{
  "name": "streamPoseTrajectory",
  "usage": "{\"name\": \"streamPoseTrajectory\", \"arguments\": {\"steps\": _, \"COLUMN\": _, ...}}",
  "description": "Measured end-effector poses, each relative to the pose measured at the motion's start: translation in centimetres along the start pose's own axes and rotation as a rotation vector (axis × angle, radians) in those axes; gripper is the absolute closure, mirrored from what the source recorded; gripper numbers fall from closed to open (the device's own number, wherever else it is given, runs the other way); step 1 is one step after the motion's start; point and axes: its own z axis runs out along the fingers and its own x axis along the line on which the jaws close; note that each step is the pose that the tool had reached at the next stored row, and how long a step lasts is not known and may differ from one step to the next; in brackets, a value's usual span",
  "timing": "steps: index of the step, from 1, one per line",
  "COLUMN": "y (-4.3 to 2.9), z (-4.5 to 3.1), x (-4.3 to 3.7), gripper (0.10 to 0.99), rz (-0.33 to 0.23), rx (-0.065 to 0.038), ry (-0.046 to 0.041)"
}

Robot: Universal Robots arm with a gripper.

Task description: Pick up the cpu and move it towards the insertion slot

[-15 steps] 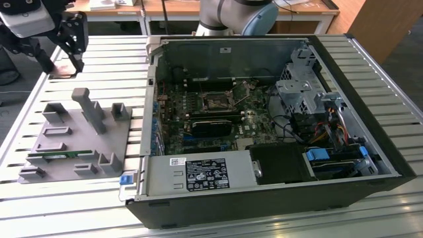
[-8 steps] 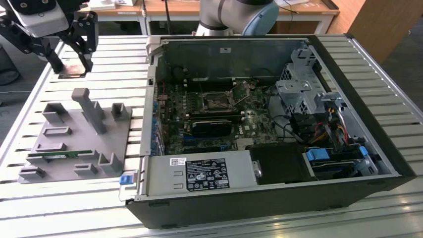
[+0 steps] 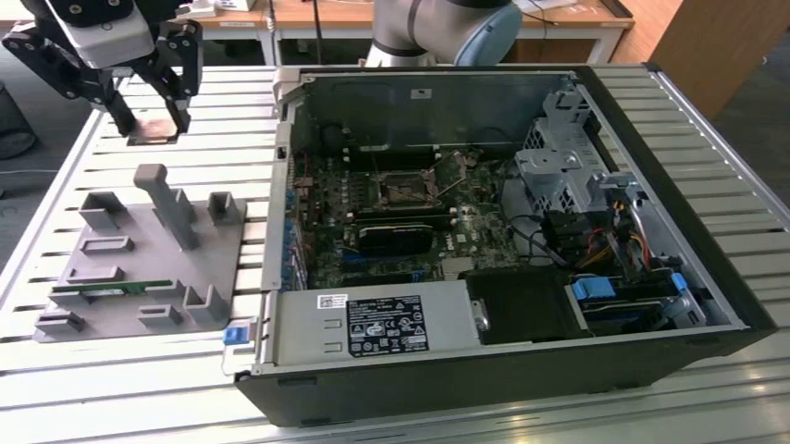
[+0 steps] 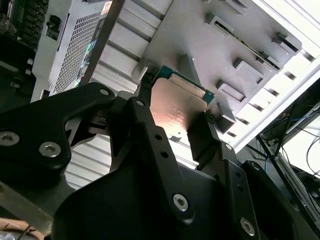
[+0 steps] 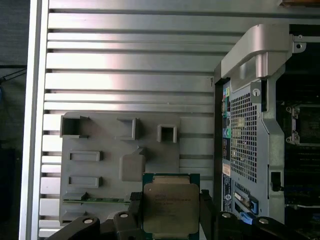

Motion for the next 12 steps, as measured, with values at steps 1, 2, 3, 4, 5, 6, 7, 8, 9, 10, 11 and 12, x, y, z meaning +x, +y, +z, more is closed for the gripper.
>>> {"name": "streamPoseTrajectory", "arguments": {"steps": 1, "y": 0.03, "z": 0.0, "x": -0.15, "gripper": 0.549, "rz": 0.0, "rx": 0.0, "ry": 0.0}}
{"name": "streamPoseTrajectory", "arguments": {"steps": 2, "y": 0.06, "z": 0.0, "x": -0.3, "gripper": 0.549, "rz": 0.0, "rx": 0.0, "ry": 0.0}}
{"name": "streamPoseTrajectory", "arguments": {"steps": 3, "y": 0.08, "z": 0.0, "x": -0.44, "gripper": 0.549, "rz": 0.0, "rx": 0.0, "ry": 0.0}}
{"name": "streamPoseTrajectory", "arguments": {"steps": 4, "y": 0.1, "z": 0.01, "x": -0.58, "gripper": 0.549, "rz": 0.0, "rx": 0.0, "ry": 0.0}}
{"name": "streamPoseTrajectory", "arguments": {"steps": 5, "y": 0.13, "z": 0.01, "x": -0.71, "gripper": 0.549, "rz": 0.0, "rx": 0.0, "ry": 0.0}}
{"name": "streamPoseTrajectory", "arguments": {"steps": 6, "y": 0.15, "z": 0.01, "x": -0.85, "gripper": 0.549, "rz": 0.0, "rx": 0.0, "ry": 0.0}}
{"name": "streamPoseTrajectory", "arguments": {"steps": 7, "y": 0.17, "z": 0.01, "x": -1.0, "gripper": 0.549, "rz": 0.0, "rx": 0.0, "ry": 0.0}}
{"name": "streamPoseTrajectory", "arguments": {"steps": 8, "y": 0.21, "z": 0.01, "x": -1.12, "gripper": 0.549, "rz": 0.0, "rx": 0.0, "ry": 0.0}}
{"name": "streamPoseTrajectory", "arguments": {"steps": 9, "y": 0.24, "z": 0.01, "x": -1.25, "gripper": 0.549, "rz": 0.0, "rx": 0.0, "ry": 0.0}}
{"name": "streamPoseTrajectory", "arguments": {"steps": 10, "y": 0.27, "z": 0.02, "x": -1.38, "gripper": 0.549, "rz": 0.0, "rx": 0.0, "ry": 0.0}}
{"name": "streamPoseTrajectory", "arguments": {"steps": 11, "y": 0.3, "z": 0.02, "x": -1.51, "gripper": 0.549, "rz": 0.0, "rx": 0.0, "ry": 0.0}}
{"name": "streamPoseTrajectory", "arguments": {"steps": 12, "y": 0.35, "z": 0.02, "x": -1.63, "gripper": 0.549, "rz": 0.0, "rx": 0.0, "ry": 0.0}}
